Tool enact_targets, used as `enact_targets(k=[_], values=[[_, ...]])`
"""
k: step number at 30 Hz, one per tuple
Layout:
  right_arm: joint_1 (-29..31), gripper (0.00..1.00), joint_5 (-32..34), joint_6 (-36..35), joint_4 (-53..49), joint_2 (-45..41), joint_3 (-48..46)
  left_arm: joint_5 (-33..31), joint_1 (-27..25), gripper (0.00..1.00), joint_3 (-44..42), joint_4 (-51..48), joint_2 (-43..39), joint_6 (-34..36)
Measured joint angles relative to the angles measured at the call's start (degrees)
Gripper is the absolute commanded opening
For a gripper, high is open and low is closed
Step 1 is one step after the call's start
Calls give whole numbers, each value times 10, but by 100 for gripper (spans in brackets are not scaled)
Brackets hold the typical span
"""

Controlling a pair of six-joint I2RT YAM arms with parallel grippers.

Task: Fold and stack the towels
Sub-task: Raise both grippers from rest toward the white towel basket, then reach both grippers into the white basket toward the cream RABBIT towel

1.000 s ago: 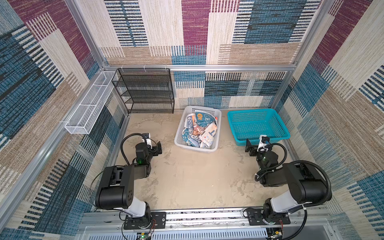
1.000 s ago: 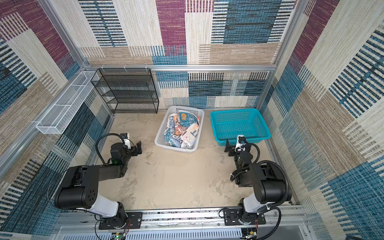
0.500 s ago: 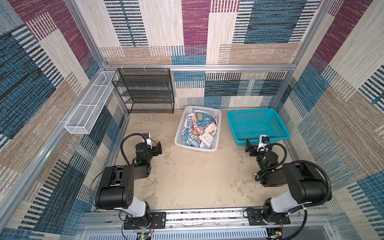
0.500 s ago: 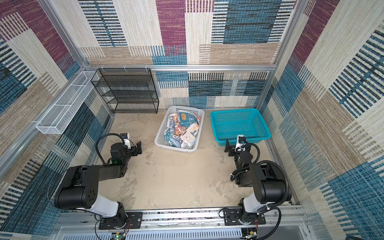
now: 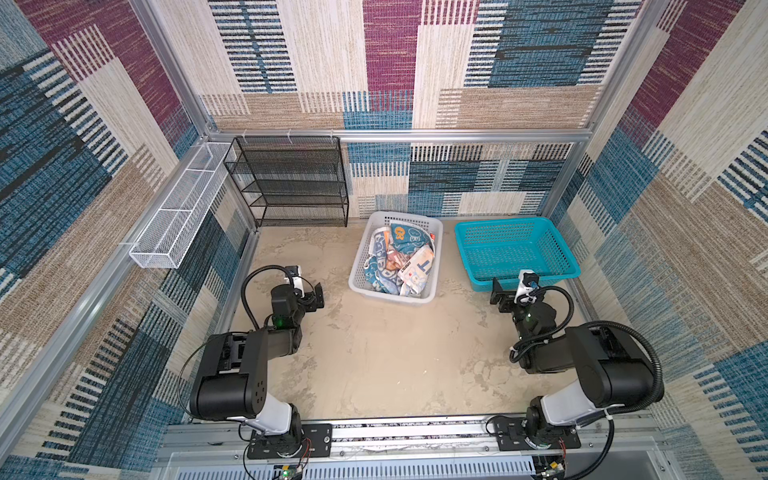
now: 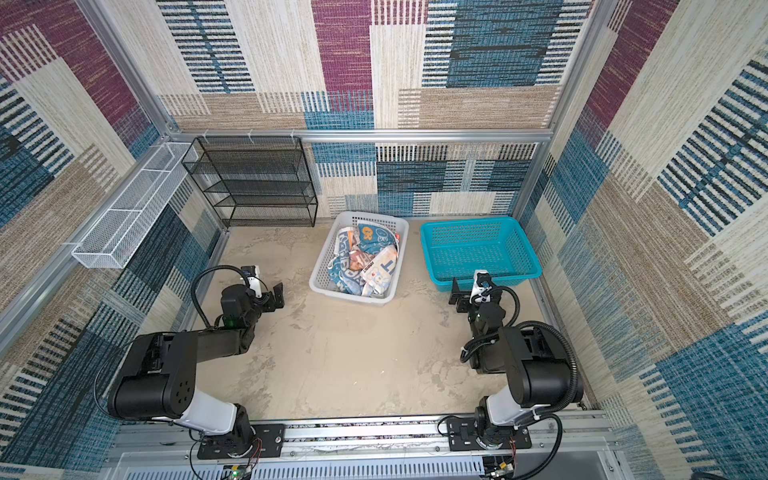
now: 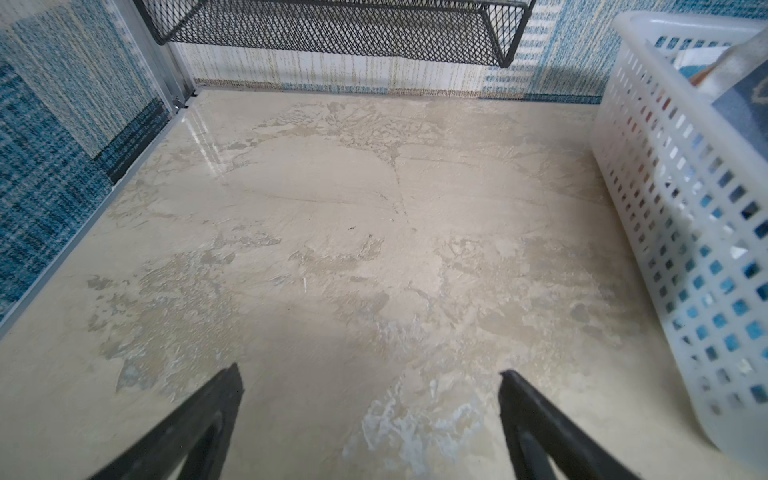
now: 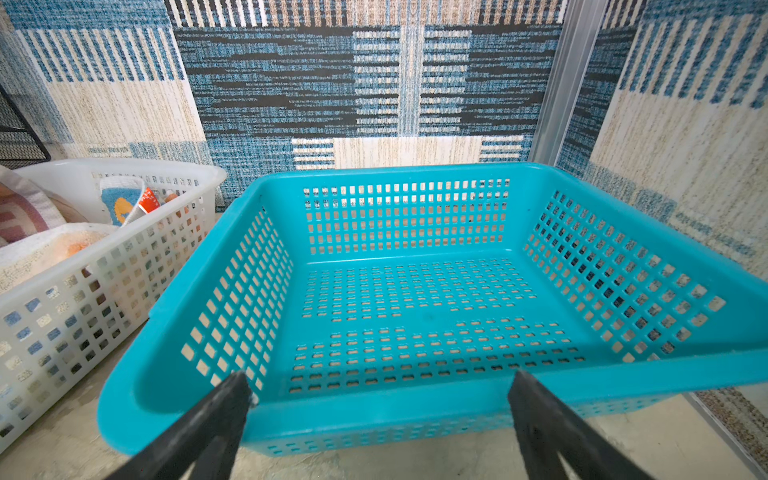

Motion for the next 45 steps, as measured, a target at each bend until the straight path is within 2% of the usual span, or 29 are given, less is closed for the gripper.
enact_targets(k=[4,9,13,16,19,22,25,29,32,39,45], values=[[0,99,31,9,-79,-43,60,-19,-6,99,38,-64,-33,0],[5,99,70,29,-153,-86,59,-89,-65,99,38,-129,-66,12],[7,99,105,107,-271,-143,121,-152,-100,99,35,-148,-95,12],[7,99,120,179,-359,-182,156,-226,-137,99,32,-172,-126,12],[7,99,111,229,-420,-221,157,-282,-158,99,32,-201,-181,-5],[7,99,64,253,-468,-252,162,-329,-187,99,26,-223,-243,-23],[9,99,7,268,-500,-278,176,-343,-233,99,28,-256,-293,-35],[46,99,-28,269,-548,-280,213,-341,-269,99,44,-298,-341,-68],[100,99,-31,265,-569,-259,237,-298,-278,99,58,-330,-345,-105],[182,99,-52,283,-612,-132,298,-162,-291,99,160,-419,-238,-185],[249,100,-45,290,-631,-23,376,-87,-311,99,222,-462,-196,-193]])
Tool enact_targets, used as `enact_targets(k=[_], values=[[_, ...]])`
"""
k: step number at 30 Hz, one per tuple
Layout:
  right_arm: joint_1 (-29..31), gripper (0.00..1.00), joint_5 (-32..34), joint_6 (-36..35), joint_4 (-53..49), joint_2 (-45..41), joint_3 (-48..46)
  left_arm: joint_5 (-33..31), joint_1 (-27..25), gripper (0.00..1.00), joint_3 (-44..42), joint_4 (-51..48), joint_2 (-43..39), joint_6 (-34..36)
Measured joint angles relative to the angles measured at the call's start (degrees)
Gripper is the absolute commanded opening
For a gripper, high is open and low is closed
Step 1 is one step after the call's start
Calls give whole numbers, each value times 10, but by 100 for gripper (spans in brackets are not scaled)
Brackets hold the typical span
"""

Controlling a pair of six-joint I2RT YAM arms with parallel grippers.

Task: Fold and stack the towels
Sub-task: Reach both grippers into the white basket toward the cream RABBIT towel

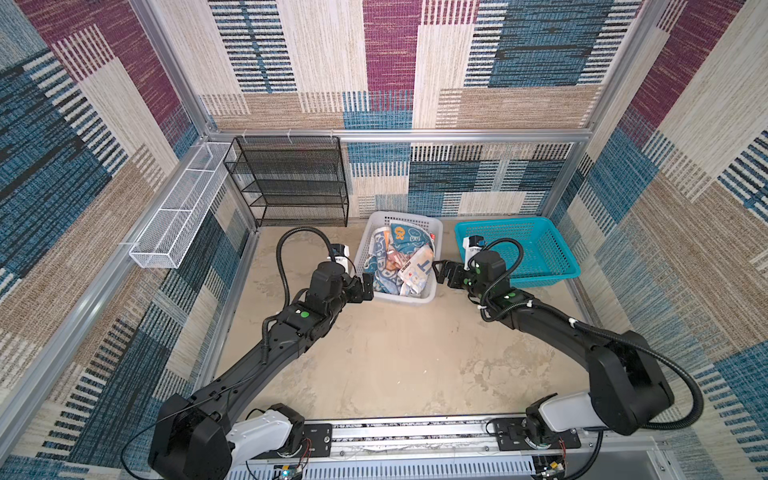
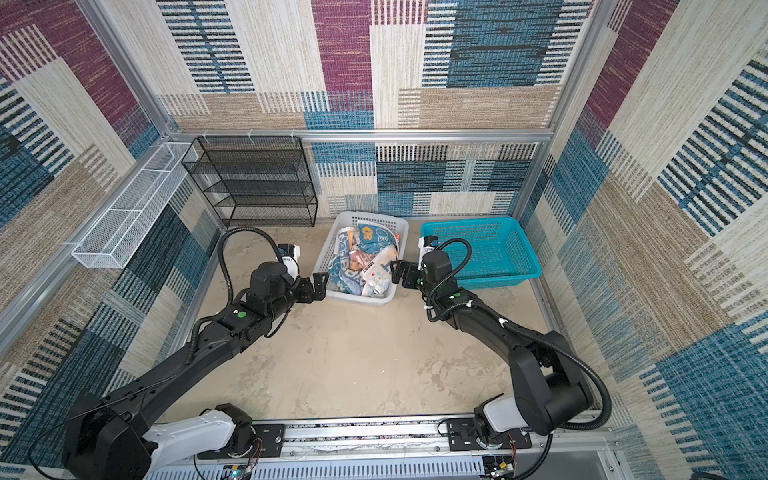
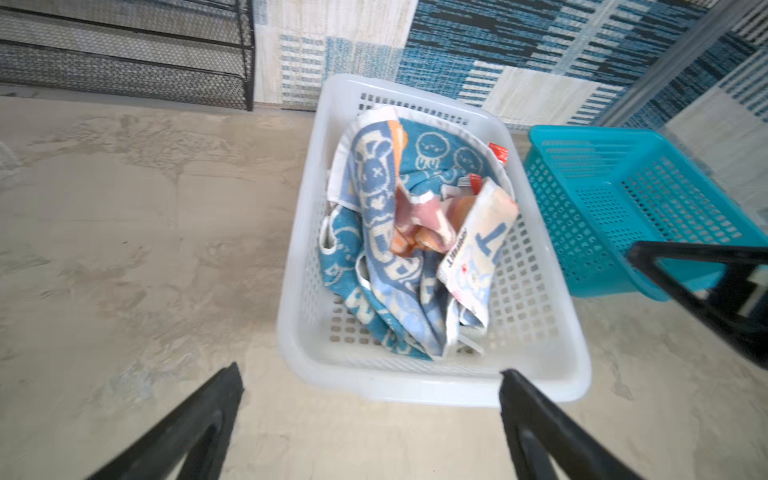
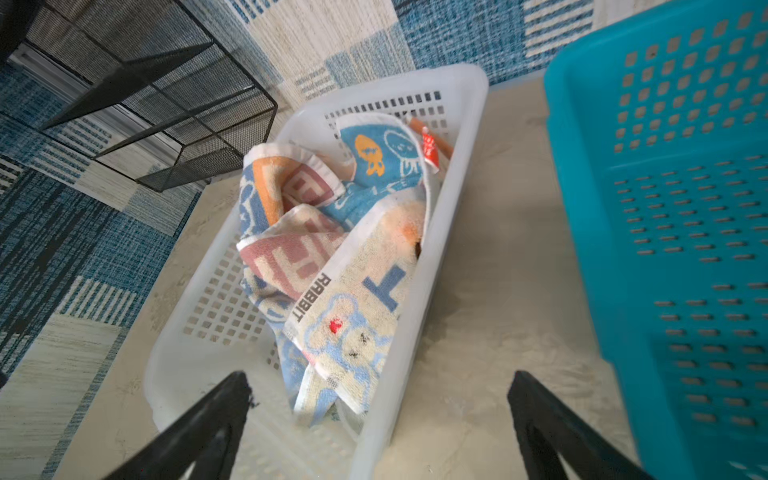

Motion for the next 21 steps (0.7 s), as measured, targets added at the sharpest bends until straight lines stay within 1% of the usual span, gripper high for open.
enact_targets(k=[2,5,7,11,15,18,19,21], values=[[11,99,6,3,-12,36,31,4,0,99,5,-7,2,0],[17,89,19,5,-33,85,78,15,-1,99,6,-17,2,6],[17,80,32,6,-49,111,102,30,-3,99,13,-25,3,16],[18,63,57,3,-78,153,140,28,-3,99,27,-29,16,24],[24,49,76,-6,-98,178,155,8,-3,99,50,-54,39,19],[33,36,86,-10,-108,189,159,-21,-3,99,71,-78,45,-5],[36,33,89,-14,-112,193,164,-27,-3,99,77,-84,44,-8],[43,32,97,-16,-118,202,173,-38,-2,99,81,-94,38,-18]])
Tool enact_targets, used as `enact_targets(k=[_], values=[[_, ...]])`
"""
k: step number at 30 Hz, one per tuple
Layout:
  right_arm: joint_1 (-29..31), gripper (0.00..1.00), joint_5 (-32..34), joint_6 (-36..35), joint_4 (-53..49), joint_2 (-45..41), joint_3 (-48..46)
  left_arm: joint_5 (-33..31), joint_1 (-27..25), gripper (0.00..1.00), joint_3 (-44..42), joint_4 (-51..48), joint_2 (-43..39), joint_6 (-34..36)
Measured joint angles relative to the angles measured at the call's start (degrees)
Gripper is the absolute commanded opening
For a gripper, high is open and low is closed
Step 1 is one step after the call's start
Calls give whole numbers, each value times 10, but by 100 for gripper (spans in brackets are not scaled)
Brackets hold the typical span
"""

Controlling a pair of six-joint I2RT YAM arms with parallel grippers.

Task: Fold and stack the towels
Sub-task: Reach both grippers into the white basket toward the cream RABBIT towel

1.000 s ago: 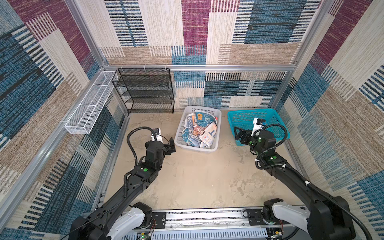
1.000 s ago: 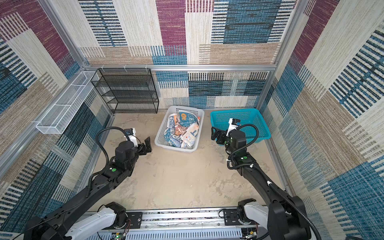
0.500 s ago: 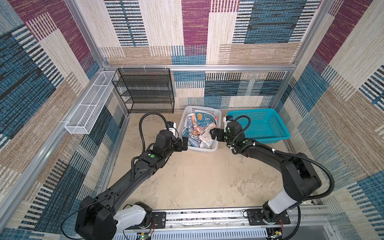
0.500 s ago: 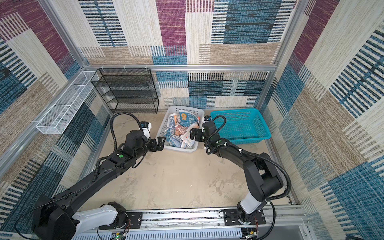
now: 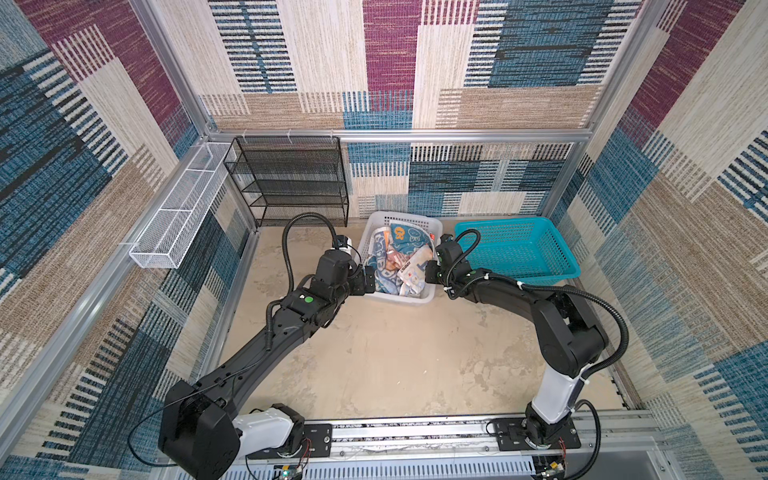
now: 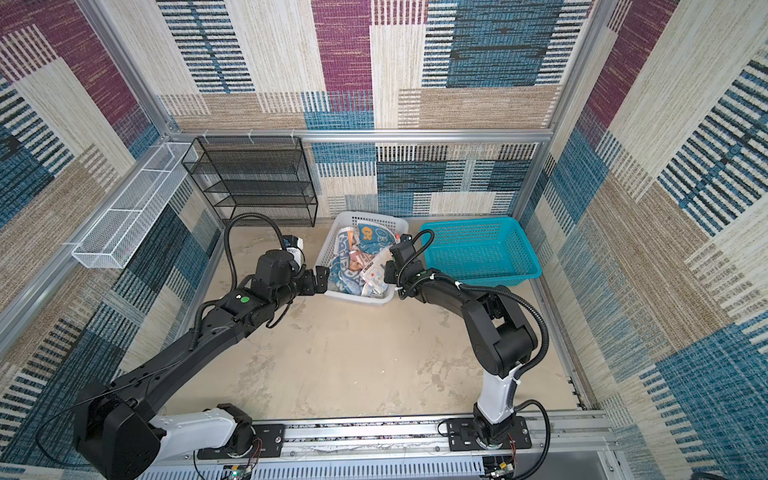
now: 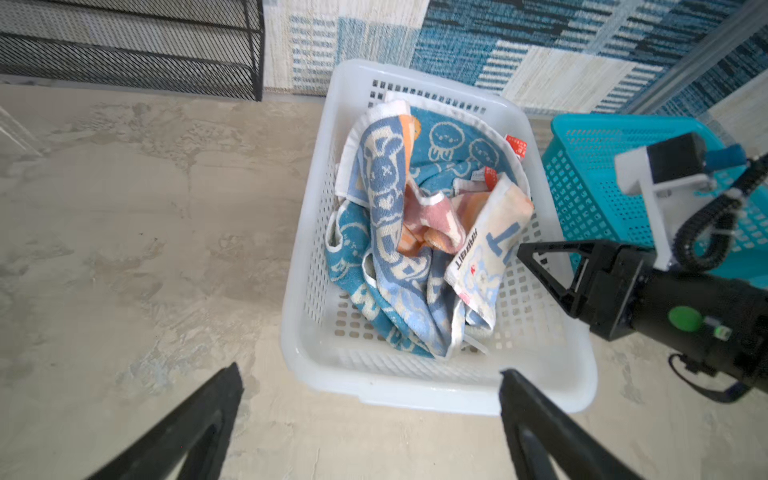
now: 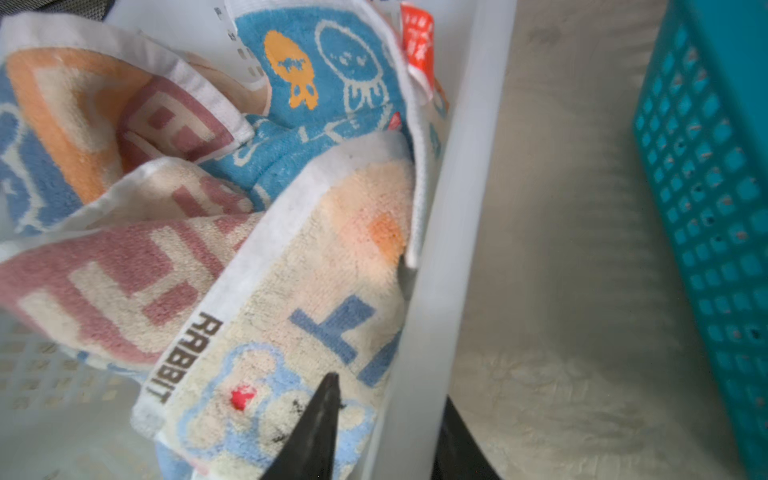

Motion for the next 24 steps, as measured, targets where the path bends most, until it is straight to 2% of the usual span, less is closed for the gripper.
enact_targets(k=[7,12,19,24], values=[[44,14,9,2,-14,24,38,-35,6,99,-2,-75,-50,-31],[90,10,2,12,-26,51,77,-36,27,99,-12,-120,-72,-52],[130,6,0,74,-23,94,126,-7,55,99,-31,-153,-94,-70],[159,5,-19,136,-25,126,171,11,114,99,-37,-166,-123,-83]])
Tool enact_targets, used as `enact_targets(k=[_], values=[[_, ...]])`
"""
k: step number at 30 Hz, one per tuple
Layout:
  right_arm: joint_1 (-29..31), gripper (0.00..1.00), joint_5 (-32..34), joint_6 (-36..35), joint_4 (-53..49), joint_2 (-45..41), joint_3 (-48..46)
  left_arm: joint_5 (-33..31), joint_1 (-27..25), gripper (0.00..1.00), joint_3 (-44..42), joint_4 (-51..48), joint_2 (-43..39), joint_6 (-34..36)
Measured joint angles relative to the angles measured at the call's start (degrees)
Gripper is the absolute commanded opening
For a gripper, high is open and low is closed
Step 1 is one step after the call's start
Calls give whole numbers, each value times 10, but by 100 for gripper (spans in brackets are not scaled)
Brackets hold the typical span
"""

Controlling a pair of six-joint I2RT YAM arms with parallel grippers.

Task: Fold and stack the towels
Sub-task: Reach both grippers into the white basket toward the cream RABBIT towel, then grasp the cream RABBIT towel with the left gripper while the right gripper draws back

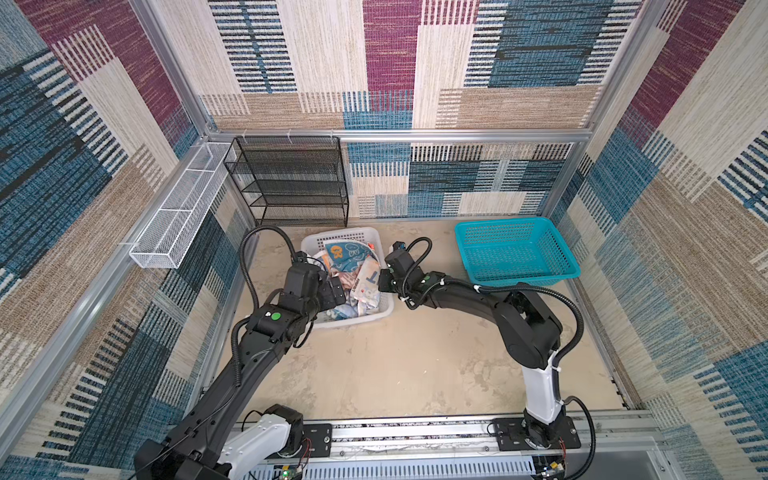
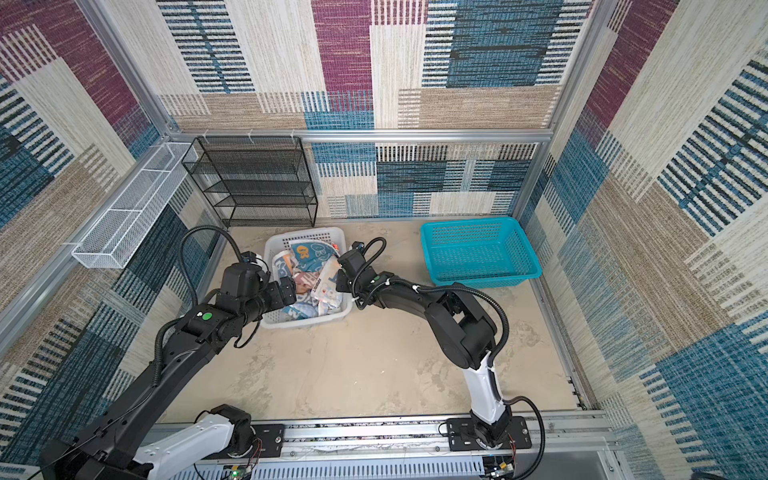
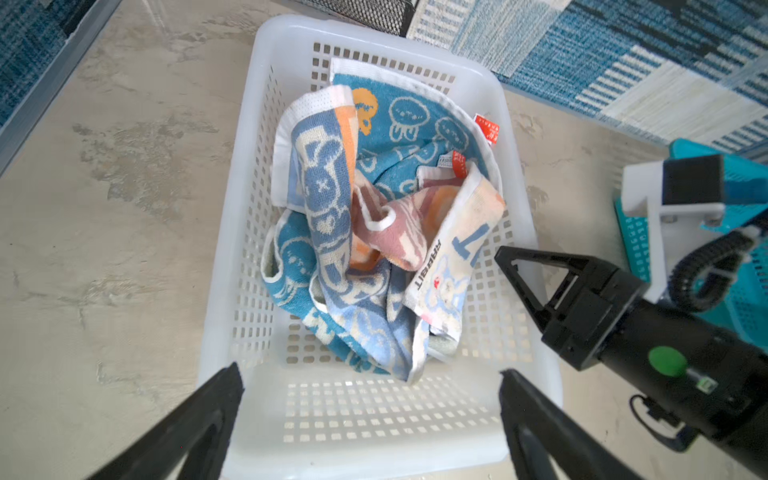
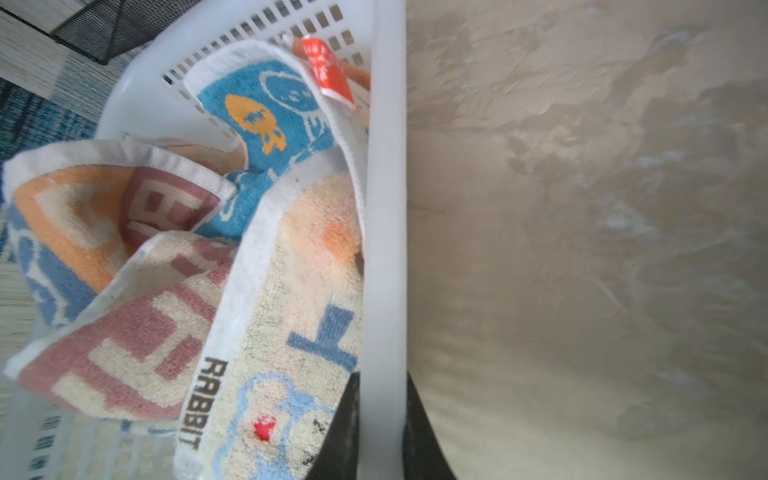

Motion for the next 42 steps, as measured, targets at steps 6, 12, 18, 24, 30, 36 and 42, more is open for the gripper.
enact_targets(k=[6,12,18,24,30,36,42], values=[[30,6,-22,54,-9,88,127,36,71,99,6,-35,-15,-13],[52,6,-29,106,-24,157,227,59,112,99,-1,-52,-38,-20],[60,6,-27,156,-20,190,271,102,168,99,-7,-59,-41,-28],[62,7,-21,191,-12,210,296,139,213,99,-8,-59,-25,-28],[62,18,-38,210,-7,234,329,167,240,99,-14,-57,-12,-28],[62,37,-70,224,-2,244,343,190,247,99,-18,-59,-8,-28],[62,64,-90,219,8,223,314,189,247,99,-16,-62,-15,-21]])
